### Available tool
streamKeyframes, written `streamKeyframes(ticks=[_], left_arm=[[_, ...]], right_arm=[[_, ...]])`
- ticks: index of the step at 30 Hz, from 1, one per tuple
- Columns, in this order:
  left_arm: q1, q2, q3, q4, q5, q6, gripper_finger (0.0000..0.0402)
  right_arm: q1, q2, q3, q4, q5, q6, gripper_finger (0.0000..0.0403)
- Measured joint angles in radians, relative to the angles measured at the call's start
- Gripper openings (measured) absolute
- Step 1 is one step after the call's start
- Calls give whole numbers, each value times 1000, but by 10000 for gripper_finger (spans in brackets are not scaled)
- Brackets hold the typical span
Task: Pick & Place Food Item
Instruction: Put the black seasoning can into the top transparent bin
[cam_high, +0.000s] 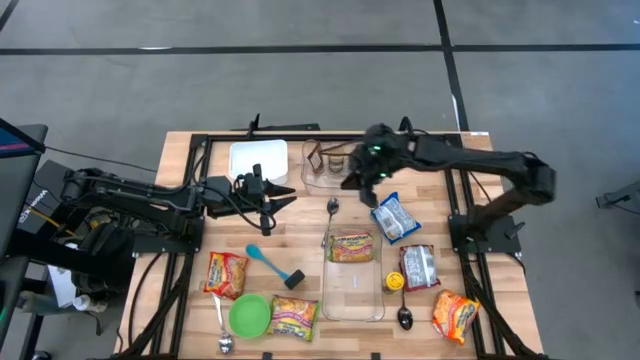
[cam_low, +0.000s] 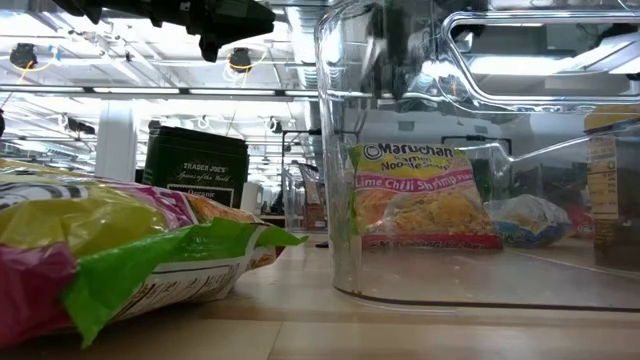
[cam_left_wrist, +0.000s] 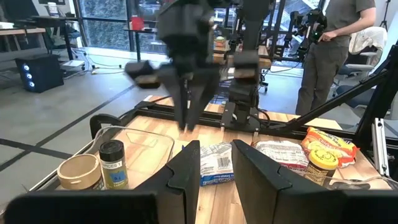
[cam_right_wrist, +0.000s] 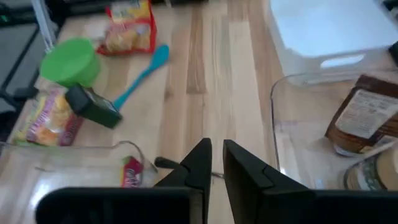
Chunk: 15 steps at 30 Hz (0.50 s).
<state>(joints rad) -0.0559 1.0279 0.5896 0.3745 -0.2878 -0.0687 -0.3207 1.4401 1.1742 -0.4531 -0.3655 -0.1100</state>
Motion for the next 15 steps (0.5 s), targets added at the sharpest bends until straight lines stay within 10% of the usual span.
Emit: streamKeyframes(ticks=[15], left_arm=[[0, 0, 0, 1, 0, 0, 88]], right_arm=[[131, -546, -341, -41, 36, 163, 35]])
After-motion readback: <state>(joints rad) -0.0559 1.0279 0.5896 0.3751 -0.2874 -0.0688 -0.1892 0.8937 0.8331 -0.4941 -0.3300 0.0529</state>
